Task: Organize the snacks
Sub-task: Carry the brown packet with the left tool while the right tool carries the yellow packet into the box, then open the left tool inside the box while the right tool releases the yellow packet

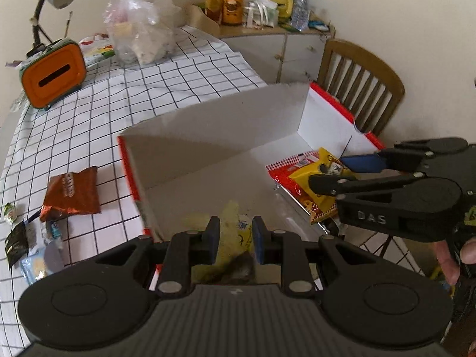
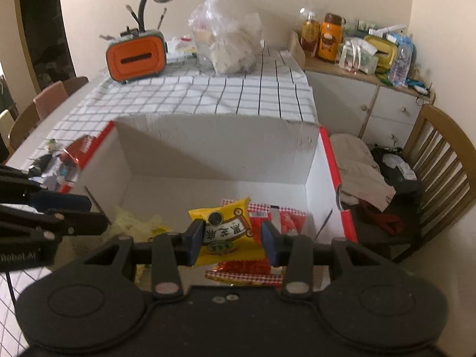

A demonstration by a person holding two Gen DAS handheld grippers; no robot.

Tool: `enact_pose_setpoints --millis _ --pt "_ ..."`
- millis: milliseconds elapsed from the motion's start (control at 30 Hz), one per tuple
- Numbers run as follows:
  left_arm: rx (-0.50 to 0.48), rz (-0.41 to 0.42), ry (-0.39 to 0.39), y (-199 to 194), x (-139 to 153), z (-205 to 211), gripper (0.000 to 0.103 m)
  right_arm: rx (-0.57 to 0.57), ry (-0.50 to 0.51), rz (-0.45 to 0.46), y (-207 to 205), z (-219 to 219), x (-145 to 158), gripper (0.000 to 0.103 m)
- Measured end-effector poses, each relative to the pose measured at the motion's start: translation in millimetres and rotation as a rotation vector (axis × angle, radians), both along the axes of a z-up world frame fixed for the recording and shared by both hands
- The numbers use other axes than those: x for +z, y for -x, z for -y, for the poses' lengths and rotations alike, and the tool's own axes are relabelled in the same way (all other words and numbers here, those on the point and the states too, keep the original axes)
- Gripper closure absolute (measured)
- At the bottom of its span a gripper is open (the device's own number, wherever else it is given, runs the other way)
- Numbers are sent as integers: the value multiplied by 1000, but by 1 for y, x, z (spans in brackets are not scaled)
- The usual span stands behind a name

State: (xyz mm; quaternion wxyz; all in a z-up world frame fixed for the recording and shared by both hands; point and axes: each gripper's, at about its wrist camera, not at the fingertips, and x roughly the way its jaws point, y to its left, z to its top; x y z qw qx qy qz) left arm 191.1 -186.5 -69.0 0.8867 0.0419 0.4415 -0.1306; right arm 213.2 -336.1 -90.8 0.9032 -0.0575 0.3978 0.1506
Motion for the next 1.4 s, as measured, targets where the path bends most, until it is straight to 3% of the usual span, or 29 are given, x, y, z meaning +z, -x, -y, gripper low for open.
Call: enact_pose_setpoints --millis 300,500,967,1133,1333,1400 --pt "24 -46 -52 -6 -20 6 80 56 -5 -56 -4 1 -19 61" --pt "59 -56 -40 -5 -22 2 80 98 0 -90 -7 -2 -22 61" --pt "126 -17 18 16 2 -22 80 137 -74 -60 8 0 1 59" --pt "146 6 51 26 13 -37 80 152 -117 -29 20 -5 18 51" --pt "157 39 84 37 23 -61 72 171 -153 3 35 -22 37 46" --pt "160 51 86 42 26 -71 60 174 -161 4 39 -29 42 46"
